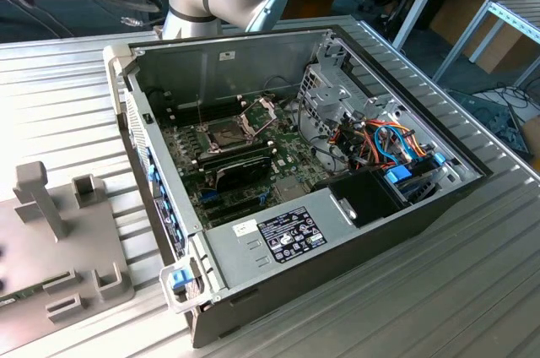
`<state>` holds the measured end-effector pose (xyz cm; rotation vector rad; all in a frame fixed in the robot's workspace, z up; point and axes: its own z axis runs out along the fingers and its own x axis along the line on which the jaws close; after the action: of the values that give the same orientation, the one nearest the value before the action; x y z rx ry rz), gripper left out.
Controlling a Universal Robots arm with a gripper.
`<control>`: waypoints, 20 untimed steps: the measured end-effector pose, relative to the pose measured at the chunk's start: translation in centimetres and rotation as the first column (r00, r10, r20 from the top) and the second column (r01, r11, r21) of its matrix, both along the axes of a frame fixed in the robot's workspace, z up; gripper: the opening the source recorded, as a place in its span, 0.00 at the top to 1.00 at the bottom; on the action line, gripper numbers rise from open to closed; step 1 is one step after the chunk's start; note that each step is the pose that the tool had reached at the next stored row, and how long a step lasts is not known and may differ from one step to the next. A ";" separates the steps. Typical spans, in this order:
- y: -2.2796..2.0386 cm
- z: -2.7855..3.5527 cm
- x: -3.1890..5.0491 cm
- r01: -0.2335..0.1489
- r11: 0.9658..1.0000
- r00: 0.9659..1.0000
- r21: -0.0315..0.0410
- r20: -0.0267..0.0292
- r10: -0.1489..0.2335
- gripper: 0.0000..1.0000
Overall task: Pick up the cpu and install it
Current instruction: 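Pick up the cpu and move it towards the insertion slot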
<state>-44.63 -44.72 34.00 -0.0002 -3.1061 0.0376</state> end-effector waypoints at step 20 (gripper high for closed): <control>0.00 4.70 0.05 0.000 1.000 1.000 0.000 0.000 0.000 0.46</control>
<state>-44.58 -44.72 38.70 -0.0001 -3.1061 0.0376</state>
